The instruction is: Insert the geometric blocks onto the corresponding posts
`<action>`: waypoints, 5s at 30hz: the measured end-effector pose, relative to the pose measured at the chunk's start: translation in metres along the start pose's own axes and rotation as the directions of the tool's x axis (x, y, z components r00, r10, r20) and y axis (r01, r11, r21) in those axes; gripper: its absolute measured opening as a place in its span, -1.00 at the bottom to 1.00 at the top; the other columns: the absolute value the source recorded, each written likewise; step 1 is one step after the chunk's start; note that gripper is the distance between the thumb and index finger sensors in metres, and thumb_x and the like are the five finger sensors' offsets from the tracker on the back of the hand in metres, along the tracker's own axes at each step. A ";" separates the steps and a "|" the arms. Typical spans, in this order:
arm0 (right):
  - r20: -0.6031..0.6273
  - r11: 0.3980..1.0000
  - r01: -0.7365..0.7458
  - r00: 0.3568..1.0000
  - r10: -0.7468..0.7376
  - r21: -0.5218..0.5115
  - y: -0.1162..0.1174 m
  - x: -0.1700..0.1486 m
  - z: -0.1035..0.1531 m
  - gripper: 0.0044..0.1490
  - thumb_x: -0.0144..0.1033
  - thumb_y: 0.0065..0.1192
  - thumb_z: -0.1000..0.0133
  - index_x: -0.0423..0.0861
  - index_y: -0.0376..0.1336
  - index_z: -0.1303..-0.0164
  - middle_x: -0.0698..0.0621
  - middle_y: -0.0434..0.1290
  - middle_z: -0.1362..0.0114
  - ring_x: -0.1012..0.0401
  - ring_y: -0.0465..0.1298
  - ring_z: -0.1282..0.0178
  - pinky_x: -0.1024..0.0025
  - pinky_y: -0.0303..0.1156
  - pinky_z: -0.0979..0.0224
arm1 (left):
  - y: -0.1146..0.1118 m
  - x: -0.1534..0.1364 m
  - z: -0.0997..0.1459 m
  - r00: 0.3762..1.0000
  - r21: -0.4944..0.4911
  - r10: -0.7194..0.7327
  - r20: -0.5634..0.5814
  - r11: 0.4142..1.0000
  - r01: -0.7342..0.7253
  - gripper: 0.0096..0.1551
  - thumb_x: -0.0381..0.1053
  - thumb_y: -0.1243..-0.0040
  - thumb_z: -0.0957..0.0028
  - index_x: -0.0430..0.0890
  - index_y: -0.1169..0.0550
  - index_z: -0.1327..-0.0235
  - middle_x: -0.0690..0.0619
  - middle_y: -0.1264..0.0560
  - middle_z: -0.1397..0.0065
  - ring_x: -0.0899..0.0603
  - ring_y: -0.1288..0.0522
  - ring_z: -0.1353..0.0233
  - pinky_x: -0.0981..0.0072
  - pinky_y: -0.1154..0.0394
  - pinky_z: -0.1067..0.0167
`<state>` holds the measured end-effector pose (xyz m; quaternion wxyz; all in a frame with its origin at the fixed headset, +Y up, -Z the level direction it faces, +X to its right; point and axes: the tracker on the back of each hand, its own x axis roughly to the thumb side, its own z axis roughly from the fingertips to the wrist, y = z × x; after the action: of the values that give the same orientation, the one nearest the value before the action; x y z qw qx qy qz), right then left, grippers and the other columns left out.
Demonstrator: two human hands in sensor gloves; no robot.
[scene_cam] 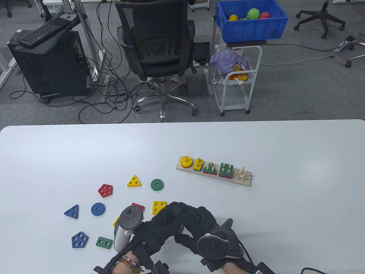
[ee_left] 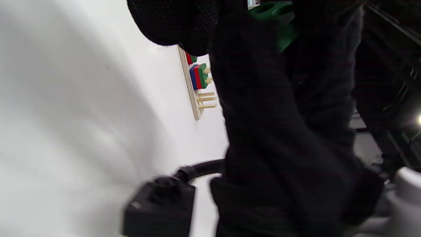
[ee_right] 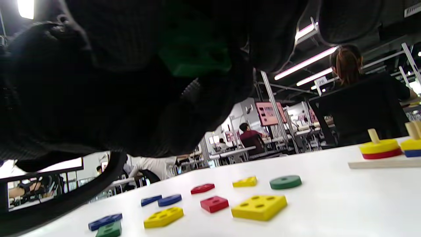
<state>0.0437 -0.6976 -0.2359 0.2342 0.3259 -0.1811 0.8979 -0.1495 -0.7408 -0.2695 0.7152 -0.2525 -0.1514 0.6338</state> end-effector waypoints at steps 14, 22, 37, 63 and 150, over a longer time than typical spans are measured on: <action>-0.014 0.994 -0.043 0.999 0.041 -0.098 -0.018 -0.010 0.001 -0.09 0.04 0.43 0.14 -0.08 0.19 -0.38 -0.15 0.44 -0.40 -0.03 0.60 -0.21 -0.21 0.44 -0.25 | 0.006 0.001 0.005 0.998 -0.032 -0.054 0.034 0.998 0.055 -0.09 0.30 -0.10 -0.10 0.07 -0.04 -0.63 -0.02 -0.15 -0.70 -0.17 -0.31 -0.62 -0.11 -0.29 -0.54; -0.152 0.980 -0.188 0.969 0.196 0.067 -0.065 -0.087 -0.014 -0.12 0.03 0.41 0.14 -0.06 0.23 -0.37 -0.18 0.45 -0.40 0.02 0.64 -0.08 -0.18 0.43 -0.29 | 0.062 0.015 0.033 0.432 0.175 -0.879 -0.203 0.402 0.899 -0.18 0.35 0.00 -0.10 0.18 -0.11 -0.63 0.05 -0.10 -0.76 -0.19 -0.19 -0.72 -0.26 -0.13 -0.59; -0.510 0.848 -0.309 0.692 0.511 0.430 -0.080 -0.206 -0.044 -0.10 -0.18 0.60 0.22 0.10 0.23 -0.36 0.01 0.37 -0.52 0.01 0.58 -0.30 -0.22 0.34 -0.47 | 0.127 -0.009 0.063 0.262 0.125 -0.833 -0.487 0.231 0.965 -0.21 0.36 0.03 -0.08 0.22 -0.16 -0.61 0.07 -0.11 -0.76 -0.18 -0.17 -0.73 -0.30 -0.07 -0.60; -0.515 0.746 -0.325 0.562 0.647 0.581 -0.016 -0.241 -0.065 -0.12 -0.11 0.54 0.18 0.16 0.19 -0.38 0.06 0.34 -0.55 -0.06 0.46 -0.46 -0.34 0.23 -0.49 | 0.124 -0.010 0.062 0.243 0.075 -0.835 -0.493 0.237 0.969 -0.21 0.37 0.04 -0.08 0.22 -0.16 -0.61 0.06 -0.09 -0.77 -0.19 -0.16 -0.74 -0.30 -0.07 -0.60; -0.151 0.977 -0.206 0.969 0.196 -0.057 -0.052 -0.091 0.030 -0.05 -0.08 0.50 0.15 -0.10 0.15 -0.42 -0.15 0.41 -0.42 -0.04 0.56 -0.30 -0.28 0.37 -0.32 | 0.004 0.057 -0.028 0.833 0.012 -0.549 0.060 0.835 0.550 -0.19 0.31 -0.03 -0.11 0.18 -0.13 -0.63 0.06 -0.13 -0.78 -0.20 -0.19 -0.73 -0.24 -0.09 -0.60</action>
<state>0.1487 -0.6968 -0.2663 0.1660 0.2315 -0.2280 0.9311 -0.1292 -0.6890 -0.3005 0.8613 -0.1811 -0.2413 0.4089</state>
